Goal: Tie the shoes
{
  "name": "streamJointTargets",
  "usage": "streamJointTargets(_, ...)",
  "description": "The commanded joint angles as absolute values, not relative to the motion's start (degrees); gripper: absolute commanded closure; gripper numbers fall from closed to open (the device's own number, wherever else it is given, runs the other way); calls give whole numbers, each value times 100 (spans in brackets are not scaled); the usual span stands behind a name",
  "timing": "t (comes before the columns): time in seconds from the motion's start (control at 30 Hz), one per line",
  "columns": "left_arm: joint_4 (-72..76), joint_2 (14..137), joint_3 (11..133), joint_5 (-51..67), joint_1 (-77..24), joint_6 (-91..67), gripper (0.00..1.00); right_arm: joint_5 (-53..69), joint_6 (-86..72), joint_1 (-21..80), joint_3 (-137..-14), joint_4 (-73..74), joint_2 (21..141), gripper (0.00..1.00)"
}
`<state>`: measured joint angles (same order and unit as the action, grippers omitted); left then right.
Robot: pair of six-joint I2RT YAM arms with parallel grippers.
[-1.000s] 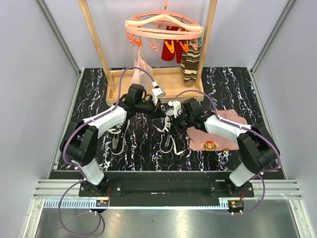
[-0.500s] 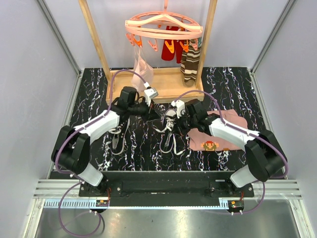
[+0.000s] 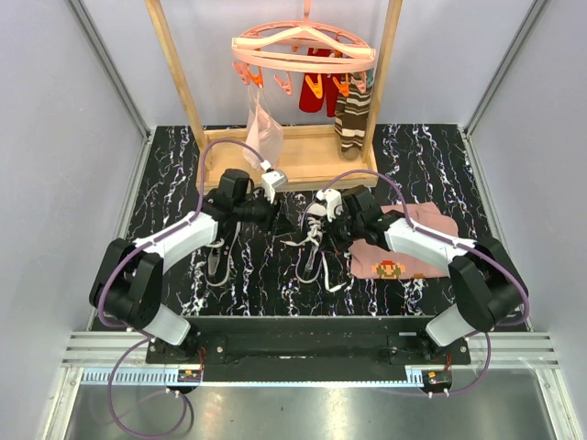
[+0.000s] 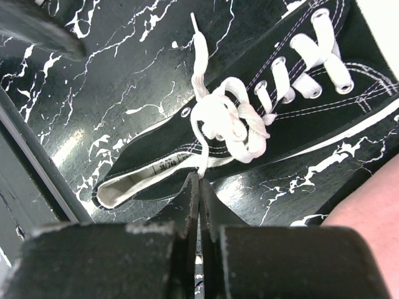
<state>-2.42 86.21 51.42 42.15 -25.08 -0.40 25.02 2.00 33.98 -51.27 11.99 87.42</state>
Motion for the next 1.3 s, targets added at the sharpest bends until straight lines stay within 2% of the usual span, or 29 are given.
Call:
streamJointTargets(0.0,308,8832,5747,4491,-2619,-246,47,2637,167,3419,-5317,1178,8807,100)
streamJointTargets(0.5,475,9676,6363,4421,-3208,-422,45,2619,141,3419,-5326,1160,8798,100)
streamJointTargets(0.6,527,9790,6398,4316,-3270,-527,53,2610,132,3410,-5317,1160,8798,100)
streamJointTargets(0.67,554,9809,6407,4280,-3270,-571,62,2602,123,3419,-5300,1169,8780,100)
streamJointTargets(0.7,580,9748,6390,4289,-3243,-597,77,2584,123,3419,-5282,1169,8772,100)
streamJointTargets(0.8,782,9485,6197,4333,-3112,-694,97,2523,114,3410,-5238,1178,8737,100)
streamJointTargets(0.83,852,9405,6092,4359,-3059,-755,100,2505,114,3401,-5203,1169,8728,100)
streamJointTargets(1.27,563,8525,4799,4079,-2707,-1195,100,2268,167,3340,-5221,1204,8728,100)
